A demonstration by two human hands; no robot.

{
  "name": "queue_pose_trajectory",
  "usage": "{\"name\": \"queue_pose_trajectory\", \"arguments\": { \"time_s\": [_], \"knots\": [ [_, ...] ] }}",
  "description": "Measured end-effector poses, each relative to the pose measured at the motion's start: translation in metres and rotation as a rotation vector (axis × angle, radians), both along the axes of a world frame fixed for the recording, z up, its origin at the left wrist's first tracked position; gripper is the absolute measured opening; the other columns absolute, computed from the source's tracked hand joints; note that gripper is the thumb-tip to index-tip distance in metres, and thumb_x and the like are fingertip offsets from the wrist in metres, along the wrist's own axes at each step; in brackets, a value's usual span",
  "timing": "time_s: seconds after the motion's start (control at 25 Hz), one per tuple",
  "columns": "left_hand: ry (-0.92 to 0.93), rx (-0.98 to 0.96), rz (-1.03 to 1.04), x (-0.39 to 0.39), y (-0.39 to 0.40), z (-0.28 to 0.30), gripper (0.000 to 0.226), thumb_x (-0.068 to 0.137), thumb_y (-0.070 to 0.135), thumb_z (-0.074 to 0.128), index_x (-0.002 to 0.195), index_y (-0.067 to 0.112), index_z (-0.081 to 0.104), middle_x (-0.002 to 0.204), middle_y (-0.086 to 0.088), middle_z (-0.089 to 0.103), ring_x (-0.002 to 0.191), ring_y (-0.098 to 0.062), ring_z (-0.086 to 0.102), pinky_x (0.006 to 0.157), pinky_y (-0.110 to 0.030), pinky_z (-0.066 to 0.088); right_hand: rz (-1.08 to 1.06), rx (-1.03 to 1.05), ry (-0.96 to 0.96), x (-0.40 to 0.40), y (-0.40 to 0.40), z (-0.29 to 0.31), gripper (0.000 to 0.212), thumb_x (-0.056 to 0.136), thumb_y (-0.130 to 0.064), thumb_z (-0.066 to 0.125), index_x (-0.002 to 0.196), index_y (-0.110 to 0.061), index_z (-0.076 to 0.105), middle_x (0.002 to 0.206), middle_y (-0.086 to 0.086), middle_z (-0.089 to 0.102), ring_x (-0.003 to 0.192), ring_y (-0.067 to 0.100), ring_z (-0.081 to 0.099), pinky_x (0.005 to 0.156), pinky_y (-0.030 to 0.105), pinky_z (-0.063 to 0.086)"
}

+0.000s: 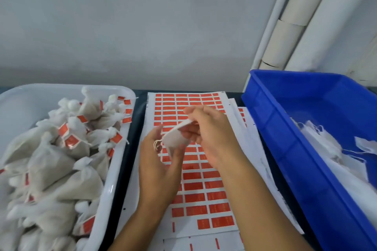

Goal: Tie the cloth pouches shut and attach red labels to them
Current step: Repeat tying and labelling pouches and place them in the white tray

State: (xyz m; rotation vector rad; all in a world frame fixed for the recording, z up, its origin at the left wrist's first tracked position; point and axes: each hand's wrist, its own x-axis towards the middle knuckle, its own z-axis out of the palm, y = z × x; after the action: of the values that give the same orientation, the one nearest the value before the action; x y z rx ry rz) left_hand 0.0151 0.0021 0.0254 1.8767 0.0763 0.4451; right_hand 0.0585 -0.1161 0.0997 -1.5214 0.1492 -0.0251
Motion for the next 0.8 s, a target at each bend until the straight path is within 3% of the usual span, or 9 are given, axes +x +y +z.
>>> {"name": "queue_pose_trajectory", "arguments": {
  "time_s": [0.08,0.12,0.16,0.32,0.44,0.56,0.68,0.8],
  "knots": [
    [0.054,-0.063,-0.009,0.005,0.001,-0.003,0.029,0.089,0.063,0.058,0.114,0.048,0.058,0.107,0.030,0.064,0.102,0.005,0.064,0.075,-0.012,0.052,0.016,0.162,0.061,-0.004,-0.002,-0.012,0.022,0.101,-0.021,0.062,0.088,-0.029,0.078,0.084,-0.010,0.075,0.087,0.015,0.078,0.071,0.028,0.062],
    [0.072,-0.104,-0.019,0.005,0.001,-0.004,0.026,0.089,0.063,0.056,0.106,0.043,0.062,0.100,0.028,0.067,0.096,0.004,0.066,0.071,-0.014,0.055,-0.001,0.196,0.074,-0.005,-0.004,-0.016,0.022,0.101,-0.023,0.063,0.088,-0.032,0.078,0.086,-0.011,0.076,0.088,0.013,0.077,0.070,0.027,0.062],
    [0.083,-0.142,-0.028,0.006,0.001,-0.005,0.026,0.089,0.062,0.056,0.102,0.040,0.063,0.098,0.028,0.068,0.093,0.004,0.068,0.068,-0.016,0.058,-0.029,0.142,0.063,-0.006,-0.007,-0.022,0.020,0.101,-0.029,0.063,0.088,-0.036,0.077,0.087,-0.014,0.075,0.088,0.009,0.076,0.069,0.025,0.061],
    [0.126,-0.211,-0.068,0.004,0.002,-0.008,0.025,0.092,0.056,0.055,0.102,0.034,0.064,0.100,0.028,0.070,0.090,0.001,0.072,0.067,-0.017,0.061,-0.078,-0.439,-0.206,-0.015,-0.019,-0.042,0.012,0.096,-0.056,0.057,0.102,-0.047,0.062,0.102,-0.035,0.065,0.102,-0.005,0.063,0.071,0.006,0.052],
    [0.120,-0.142,-0.076,0.006,0.002,-0.010,0.023,0.097,0.049,0.055,0.094,0.029,0.067,0.088,0.021,0.071,0.082,-0.001,0.071,0.060,-0.010,0.054,0.007,-0.590,-0.396,-0.022,-0.028,-0.049,0.022,0.093,-0.055,0.056,0.115,-0.054,0.054,0.120,-0.043,0.054,0.120,-0.012,0.052,0.090,-0.002,0.041],
    [0.118,-0.068,-0.123,0.005,0.001,-0.011,0.028,0.094,0.055,0.053,0.092,0.031,0.068,0.086,0.022,0.072,0.080,-0.003,0.072,0.061,-0.011,0.055,0.107,-0.736,-0.435,-0.024,-0.033,-0.053,0.036,0.093,-0.057,0.056,0.128,-0.056,0.048,0.126,-0.049,0.044,0.126,-0.016,0.044,0.091,-0.005,0.036],
    [0.116,0.072,-0.188,0.002,-0.003,-0.014,0.033,0.091,0.062,0.050,0.087,0.035,0.069,0.083,0.025,0.071,0.077,-0.004,0.072,0.062,-0.013,0.057,0.124,-0.698,-0.370,-0.025,-0.034,-0.056,0.020,0.093,-0.060,0.054,0.111,-0.055,0.057,0.107,-0.047,0.058,0.114,-0.014,0.054,0.078,-0.002,0.045],
    [0.126,0.211,-0.256,0.002,-0.003,-0.019,0.033,0.096,0.059,0.051,0.081,0.034,0.066,0.080,0.025,0.068,0.074,-0.002,0.069,0.060,-0.010,0.053,0.109,-0.542,-0.293,-0.025,-0.036,-0.061,0.008,0.097,-0.050,0.059,0.094,-0.047,0.065,0.098,-0.035,0.067,0.103,-0.009,0.061,0.074,0.002,0.049]
  ]
}}
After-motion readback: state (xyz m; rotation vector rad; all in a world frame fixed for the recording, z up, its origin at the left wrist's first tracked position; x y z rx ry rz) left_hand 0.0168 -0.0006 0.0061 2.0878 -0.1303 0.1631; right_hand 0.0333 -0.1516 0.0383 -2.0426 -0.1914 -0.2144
